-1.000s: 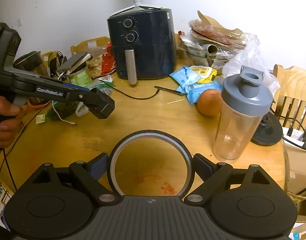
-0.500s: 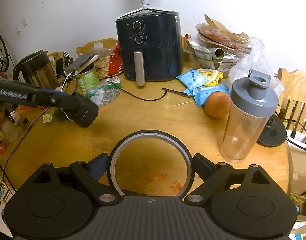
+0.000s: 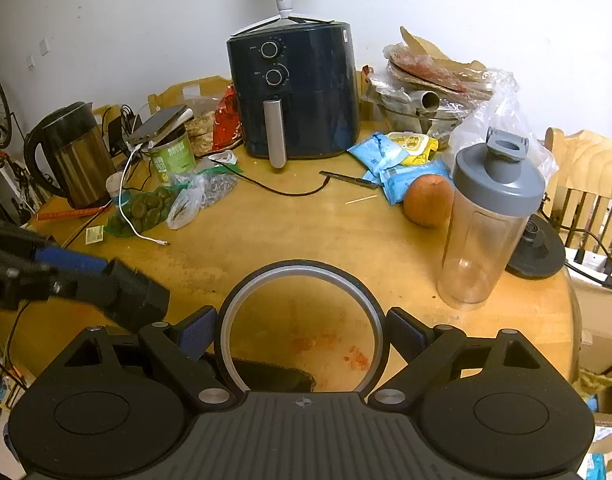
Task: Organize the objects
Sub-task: 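Carry the block and ring over the box and open both tools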
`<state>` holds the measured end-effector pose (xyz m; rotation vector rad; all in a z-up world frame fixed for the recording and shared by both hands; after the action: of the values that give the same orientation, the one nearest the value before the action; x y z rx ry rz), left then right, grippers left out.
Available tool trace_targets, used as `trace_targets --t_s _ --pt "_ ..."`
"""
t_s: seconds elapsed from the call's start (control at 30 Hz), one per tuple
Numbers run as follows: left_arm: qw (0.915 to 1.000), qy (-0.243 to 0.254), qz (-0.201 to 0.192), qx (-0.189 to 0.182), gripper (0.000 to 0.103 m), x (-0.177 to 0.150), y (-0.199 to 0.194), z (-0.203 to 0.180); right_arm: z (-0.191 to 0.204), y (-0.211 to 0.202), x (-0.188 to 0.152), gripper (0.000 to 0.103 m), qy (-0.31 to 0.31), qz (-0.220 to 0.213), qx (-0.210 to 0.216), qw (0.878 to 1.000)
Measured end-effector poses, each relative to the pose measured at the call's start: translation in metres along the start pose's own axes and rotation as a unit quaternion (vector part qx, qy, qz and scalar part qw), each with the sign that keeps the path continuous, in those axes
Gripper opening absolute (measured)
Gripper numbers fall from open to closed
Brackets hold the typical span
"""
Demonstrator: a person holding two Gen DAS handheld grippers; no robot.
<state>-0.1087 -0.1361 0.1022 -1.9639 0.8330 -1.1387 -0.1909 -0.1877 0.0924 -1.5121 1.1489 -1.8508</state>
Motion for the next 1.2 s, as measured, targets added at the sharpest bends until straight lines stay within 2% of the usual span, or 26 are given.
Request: trace_targets --t_s 0.13,0.17,0.2,0.3,0.33,0.37,0.63,0.87,1.03,1.2 --pt "0.9995 0.017 0.007 -0.025 0.037 -0.011 0.001 -0.014 0.001 -0.002 -0.003 0.091 0.005 0.000 -0.002 1.000" --pt "0.9991 0.023 0.009 -0.033 0.037 -0.014 0.002 -0.018 -0.005 -0.003 -0.004 0.091 0.060 -0.002 -0.031 0.998" --pt "0.9989 0.026 0.010 -0.038 0.037 -0.016 0.002 -0.020 -0.004 -0.004 -0.006 0.091 0.060 -0.002 -0.031 0.998" --pt "0.9985 0.024 0.013 -0.047 0.047 -0.023 0.004 -0.023 -0.002 -0.005 -0.011 0.091 0.067 -0.001 -0.034 0.997" --pt "0.9987 0.020 0.012 -0.046 0.054 -0.024 0.003 -0.022 -0.001 -0.006 -0.012 0.091 0.068 0.000 -0.034 0.997" --pt "0.9990 0.016 0.009 -0.040 0.054 -0.025 0.003 -0.020 0.000 -0.006 -0.013 0.091 0.069 0.001 -0.034 0.997" --pt "0.9997 -0.023 0.010 -0.005 0.054 -0.032 -0.001 -0.003 0.007 -0.006 -0.024 0.091 0.088 0.012 -0.034 0.995" --pt "0.9993 -0.029 0.021 0.009 0.054 -0.043 -0.004 0.006 0.021 -0.003 -0.027 0.091 0.091 0.018 -0.031 0.995" --pt "0.9985 -0.027 0.034 0.033 0.054 -0.051 -0.006 0.013 0.033 -0.002 -0.023 0.091 0.085 0.018 -0.027 0.996" --pt "0.9982 -0.034 0.034 0.037 0.054 -0.055 -0.012 0.021 0.042 -0.004 -0.014 0.091 0.083 0.011 -0.024 0.996"
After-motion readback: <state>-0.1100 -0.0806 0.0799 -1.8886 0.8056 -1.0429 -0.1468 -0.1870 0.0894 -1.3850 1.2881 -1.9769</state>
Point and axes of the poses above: each gripper's, at about its wrist camera, not at the fingertips, and y roughly the way its jaws point, z to its left, x to its top, the point moved 8 cm from there along y, roughly the way its jaws point, and after that the axes turned 15 degrees about z, right-handed, at the moved point
